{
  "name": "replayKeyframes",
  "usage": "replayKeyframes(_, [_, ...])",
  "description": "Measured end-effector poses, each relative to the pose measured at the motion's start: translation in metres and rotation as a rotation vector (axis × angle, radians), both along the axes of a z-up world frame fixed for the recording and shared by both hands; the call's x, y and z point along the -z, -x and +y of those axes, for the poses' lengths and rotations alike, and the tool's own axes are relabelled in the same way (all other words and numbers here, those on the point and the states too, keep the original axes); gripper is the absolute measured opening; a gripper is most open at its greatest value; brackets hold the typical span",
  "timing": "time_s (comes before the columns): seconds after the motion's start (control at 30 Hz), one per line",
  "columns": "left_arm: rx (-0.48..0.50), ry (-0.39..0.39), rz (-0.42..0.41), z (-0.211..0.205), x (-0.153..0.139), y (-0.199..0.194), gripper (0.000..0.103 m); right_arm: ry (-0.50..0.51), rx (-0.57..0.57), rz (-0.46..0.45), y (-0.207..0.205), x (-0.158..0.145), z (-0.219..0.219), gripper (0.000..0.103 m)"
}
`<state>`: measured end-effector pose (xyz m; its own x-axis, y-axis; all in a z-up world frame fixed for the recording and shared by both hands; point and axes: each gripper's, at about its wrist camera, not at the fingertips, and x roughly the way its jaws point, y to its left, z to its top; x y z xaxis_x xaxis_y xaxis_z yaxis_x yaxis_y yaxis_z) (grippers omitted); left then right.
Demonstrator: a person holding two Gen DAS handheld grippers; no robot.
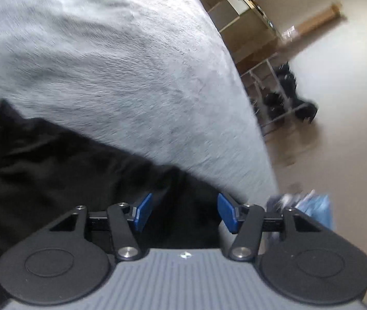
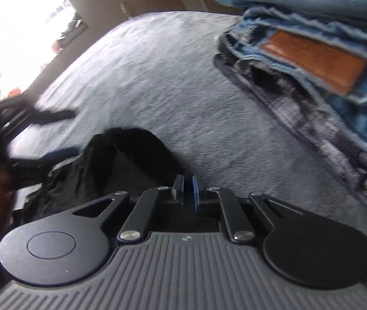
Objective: Fold clothes
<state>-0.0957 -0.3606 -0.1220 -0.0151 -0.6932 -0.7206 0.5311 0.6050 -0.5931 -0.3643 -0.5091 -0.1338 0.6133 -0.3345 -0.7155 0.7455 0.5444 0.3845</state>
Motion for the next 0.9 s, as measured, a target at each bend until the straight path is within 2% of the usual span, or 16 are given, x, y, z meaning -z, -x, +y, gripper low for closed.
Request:
replayKeyframes(0.1, [0.060, -0.054, -0.065, 0.014, -0.005, 0.023, 0.057, 0.085, 0.023, 0.074, 0.003, -0.010, 0.002, 0.009])
replayKeyframes(0.2, [0.102, -0.102, -0.134, 0.027, -0.005, 0.042, 0.057, 0.192, -0.077, 0.063, -0.004, -0.028, 0.005, 0.010])
replayKeyframes(0.27, [0.115, -0.136, -0.178, 0.032, -0.001, 0.051, 0.056, 0.209, -0.183, 0.020, -0.021, -0.037, 0.000, 0.024])
replayKeyframes(0.3, [0.115, -0.147, -0.190, 0.035, 0.001, 0.055, 0.056, 0.190, -0.223, -0.015, -0.032, -0.038, -0.007, 0.040])
replayKeyframes(0.33, [0.111, -0.152, -0.201, 0.038, 0.002, 0.057, 0.056, 0.176, -0.247, -0.041, -0.044, -0.038, -0.015, 0.048])
replayKeyframes(0.37, [0.107, -0.154, -0.211, 0.041, 0.004, 0.059, 0.056, 0.164, -0.265, -0.060, -0.057, -0.037, -0.025, 0.049])
replayKeyframes(0.43, [0.083, -0.147, -0.236, 0.045, 0.004, 0.060, 0.056, 0.097, -0.270, -0.085, -0.077, -0.031, -0.047, 0.060])
replayKeyframes(0.53, [0.074, -0.138, -0.295, 0.045, 0.003, 0.060, 0.056, -0.076, -0.243, -0.089, -0.100, -0.008, -0.079, 0.060])
replayKeyframes(0.57, [0.073, -0.134, -0.316, 0.044, 0.002, 0.058, 0.056, -0.127, -0.250, -0.101, -0.104, -0.002, -0.085, 0.059])
replayKeyframes(0.6, [0.067, -0.128, -0.333, 0.043, 0.002, 0.056, 0.056, -0.178, -0.256, -0.112, -0.109, 0.004, -0.091, 0.041])
replayKeyframes(0.63, [0.057, -0.126, -0.345, 0.041, 0.003, 0.053, 0.056, -0.165, -0.272, -0.112, -0.112, 0.001, -0.089, 0.001])
replayKeyframes(0.73, [0.028, -0.156, -0.352, 0.038, 0.013, 0.044, 0.053, 0.069, -0.325, -0.012, -0.119, -0.017, -0.071, 0.002])
replayKeyframes(0.87, [0.011, -0.173, -0.350, 0.038, 0.021, 0.037, 0.051, 0.352, -0.345, 0.170, -0.130, -0.010, -0.061, 0.002])
replayKeyframes(0.9, [0.016, -0.175, -0.354, 0.038, 0.021, 0.037, 0.051, 0.383, -0.347, 0.204, -0.132, -0.004, -0.062, 0.002])
